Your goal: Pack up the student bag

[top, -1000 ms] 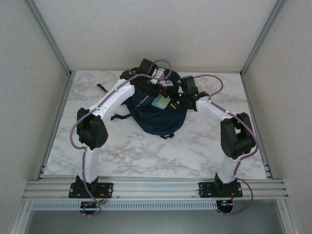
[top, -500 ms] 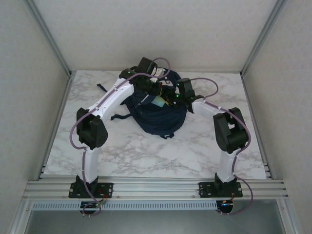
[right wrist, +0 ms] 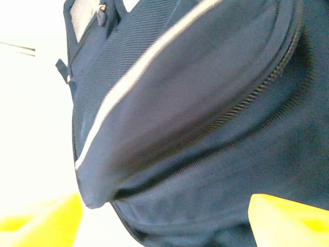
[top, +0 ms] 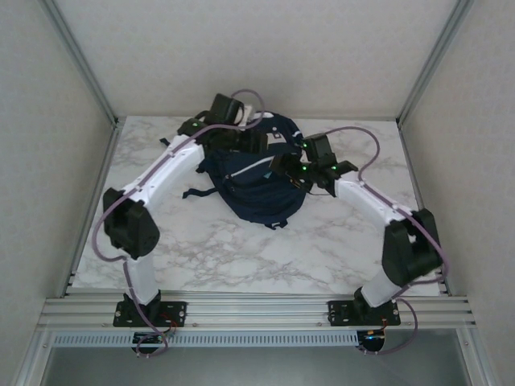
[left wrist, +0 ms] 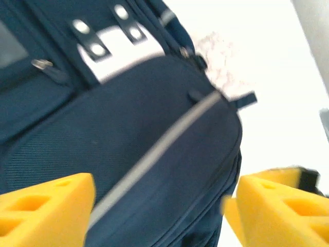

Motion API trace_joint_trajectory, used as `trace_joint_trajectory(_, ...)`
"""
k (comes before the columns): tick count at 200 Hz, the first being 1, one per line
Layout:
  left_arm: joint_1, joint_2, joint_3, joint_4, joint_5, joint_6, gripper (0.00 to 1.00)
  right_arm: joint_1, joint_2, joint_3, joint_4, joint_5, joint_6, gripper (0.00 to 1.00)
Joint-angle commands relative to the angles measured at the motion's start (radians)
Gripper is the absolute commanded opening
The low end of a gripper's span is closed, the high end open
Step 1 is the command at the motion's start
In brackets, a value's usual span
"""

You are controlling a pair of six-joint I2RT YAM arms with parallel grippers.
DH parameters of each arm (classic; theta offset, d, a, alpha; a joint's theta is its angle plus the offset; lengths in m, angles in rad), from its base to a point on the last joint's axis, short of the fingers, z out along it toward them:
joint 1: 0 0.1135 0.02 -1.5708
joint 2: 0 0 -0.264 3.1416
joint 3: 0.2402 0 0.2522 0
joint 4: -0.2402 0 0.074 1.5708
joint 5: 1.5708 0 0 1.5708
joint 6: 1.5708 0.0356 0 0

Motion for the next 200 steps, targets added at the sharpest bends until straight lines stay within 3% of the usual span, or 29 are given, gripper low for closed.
trace_joint_trajectory(1,0.072,-0.101,-0.105,0.126,-0.082,-0.062,0.79,0.001,-0.081,-0.046,-0.201,0.148,-0.088,0.91)
trace_joint_trajectory(37,0.178,-0.182,-0.342,0.260,-0.170,-0.167,0.87,0.004,-0.153,-0.086,-0.257,0.203,-0.093,0.97)
trace_joint_trajectory(82,0.289,-0.134,-0.545,0.467,-0.092,-0.319,0.85,0.050,-0.128,-0.100,-0.232,0.204,-0.067,0.97)
trace_joint_trajectory(131,0.301,-0.006,-0.607,0.710,0.060,-0.413,0.78,0.102,-0.070,-0.155,-0.122,0.187,-0.010,0.97)
trace_joint_trajectory(158,0.291,0.061,-0.607,0.764,0.087,-0.427,0.75,0.112,-0.035,-0.190,-0.023,0.181,0.023,0.95)
trace_joint_trajectory(184,0.287,0.126,-0.595,0.751,0.068,-0.438,0.68,0.113,0.005,-0.197,0.030,0.188,0.045,0.87)
trace_joint_trajectory(192,0.288,0.148,-0.589,0.749,0.063,-0.438,0.62,0.113,0.024,-0.193,0.044,0.189,0.051,0.82)
trace_joint_trajectory(200,0.287,0.171,-0.581,0.740,0.060,-0.437,0.48,0.113,0.040,-0.184,0.044,0.199,0.054,0.78)
